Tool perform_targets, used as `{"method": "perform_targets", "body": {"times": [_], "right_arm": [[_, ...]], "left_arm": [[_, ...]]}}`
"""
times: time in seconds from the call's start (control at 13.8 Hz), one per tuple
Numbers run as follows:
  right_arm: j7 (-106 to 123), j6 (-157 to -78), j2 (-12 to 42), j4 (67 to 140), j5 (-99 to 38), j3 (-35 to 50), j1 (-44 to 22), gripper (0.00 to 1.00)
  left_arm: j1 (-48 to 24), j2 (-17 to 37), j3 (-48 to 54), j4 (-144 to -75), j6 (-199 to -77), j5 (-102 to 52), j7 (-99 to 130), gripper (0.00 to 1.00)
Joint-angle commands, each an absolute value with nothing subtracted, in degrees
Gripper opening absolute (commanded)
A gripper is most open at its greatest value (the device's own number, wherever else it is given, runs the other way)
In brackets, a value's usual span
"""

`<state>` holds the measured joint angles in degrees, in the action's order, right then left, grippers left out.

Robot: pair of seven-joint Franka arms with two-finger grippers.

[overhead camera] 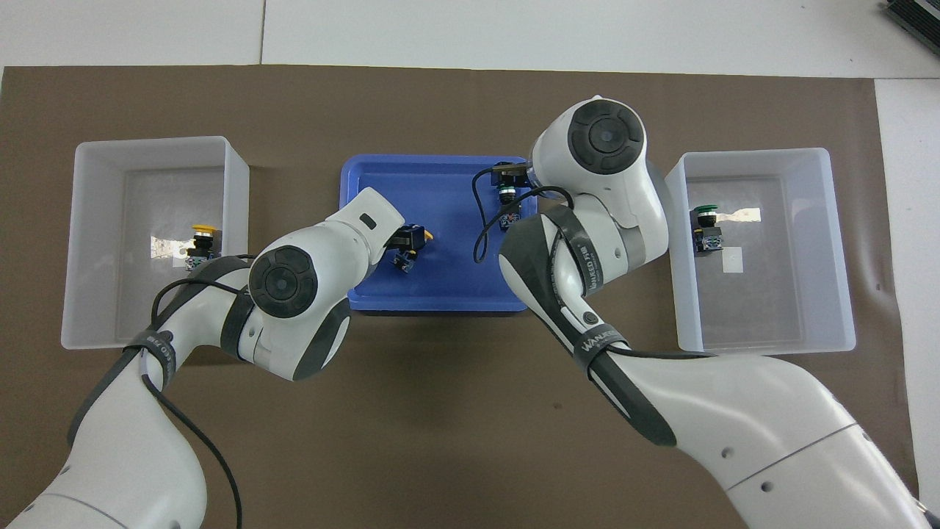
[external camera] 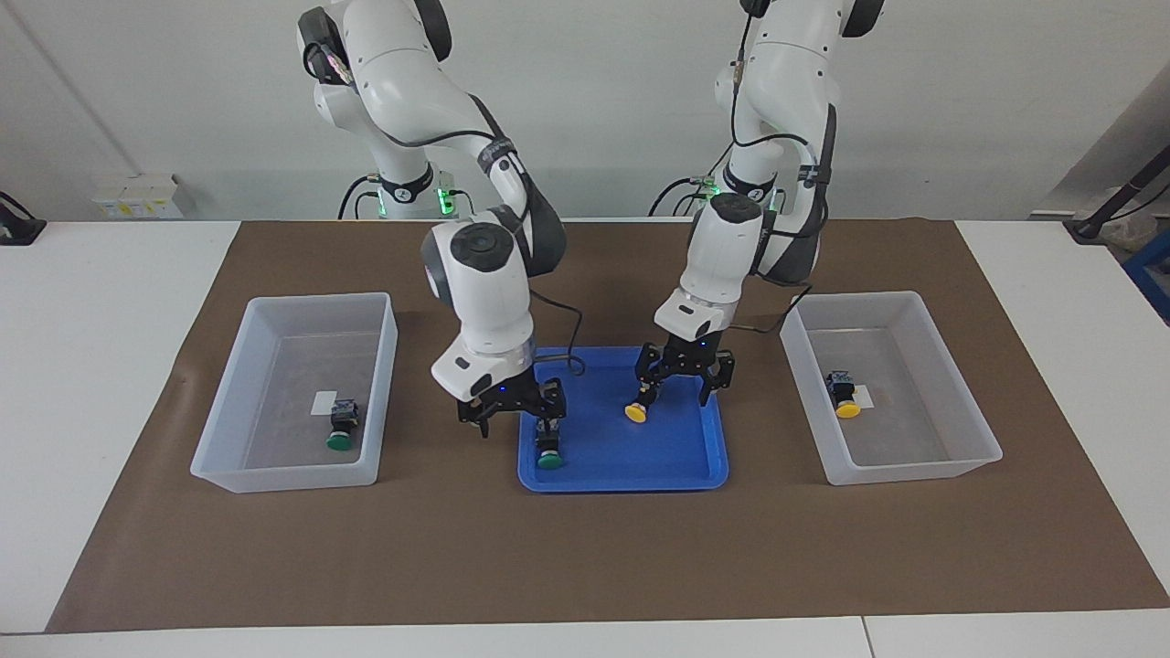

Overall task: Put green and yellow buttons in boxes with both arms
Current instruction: 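Reach both grippers into the blue tray toward the remaining buttons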

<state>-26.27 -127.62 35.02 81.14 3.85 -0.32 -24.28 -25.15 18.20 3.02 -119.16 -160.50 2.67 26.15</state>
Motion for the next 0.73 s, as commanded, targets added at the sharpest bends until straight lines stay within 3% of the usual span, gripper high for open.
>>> {"method": "perform_targets", "body": {"times": [0.0,0.65], "right_arm": [[-27.77,-125.68,38.67,76.11,5.01,-0.09,-26.35,0.89],[-27.77,-129.09,36.48,84.45,10.55,-0.09,-27.33,0.87]], "left_arm": [[-26.36,18.63,2.2,-119.27,-161.19,2.81,27.16,1.0],[-29.27,18.11,2.2,-121.54,-160.75,2.81,33.05,1.0]]}}
